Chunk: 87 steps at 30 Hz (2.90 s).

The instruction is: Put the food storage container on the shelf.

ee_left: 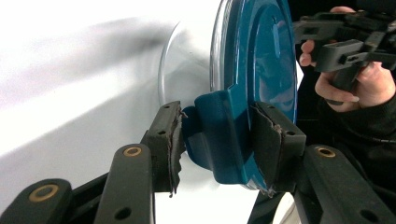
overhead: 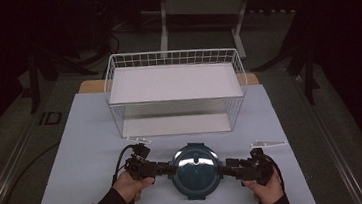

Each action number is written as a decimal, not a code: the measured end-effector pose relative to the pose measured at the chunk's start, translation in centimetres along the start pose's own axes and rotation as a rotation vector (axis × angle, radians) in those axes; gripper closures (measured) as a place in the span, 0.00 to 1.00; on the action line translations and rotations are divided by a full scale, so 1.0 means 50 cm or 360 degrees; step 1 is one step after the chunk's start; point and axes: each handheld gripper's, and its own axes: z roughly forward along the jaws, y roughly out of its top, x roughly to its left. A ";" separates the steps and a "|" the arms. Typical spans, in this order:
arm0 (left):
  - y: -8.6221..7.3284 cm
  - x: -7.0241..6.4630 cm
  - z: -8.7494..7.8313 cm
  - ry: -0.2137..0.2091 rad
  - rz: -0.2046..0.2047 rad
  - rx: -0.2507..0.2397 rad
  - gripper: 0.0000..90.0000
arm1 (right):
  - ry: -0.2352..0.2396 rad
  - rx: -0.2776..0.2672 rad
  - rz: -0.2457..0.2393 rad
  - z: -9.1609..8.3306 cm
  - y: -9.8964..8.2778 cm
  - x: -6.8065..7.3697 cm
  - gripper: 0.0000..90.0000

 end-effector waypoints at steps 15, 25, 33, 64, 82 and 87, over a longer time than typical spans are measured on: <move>-0.015 -0.008 -0.005 0.0007 0.0080 -0.0032 0.62 | 0.0180 0.0098 0.0172 0.022 -0.016 -0.024 0.59; -0.027 -0.007 -0.004 0.0021 0.0083 -0.0069 0.61 | 0.0240 0.0097 0.0237 0.025 -0.021 -0.027 0.62; -0.036 -0.013 -0.009 0.0051 0.0028 -0.0098 0.61 | 0.0224 0.0073 0.0248 0.024 -0.024 -0.011 0.64; 0.043 0.011 -0.074 0.0196 0.0215 -0.0332 0.61 | 0.0193 -0.0057 -0.0011 0.072 0.107 -0.003 0.63; 0.124 0.107 -0.031 0.0160 0.0238 -0.0453 0.61 | 0.0112 -0.0132 -0.0043 0.111 0.182 -0.081 0.63; 0.137 0.126 -0.027 0.0184 0.0237 -0.0458 0.61 | 0.0106 -0.0153 -0.0041 0.130 0.191 -0.100 0.63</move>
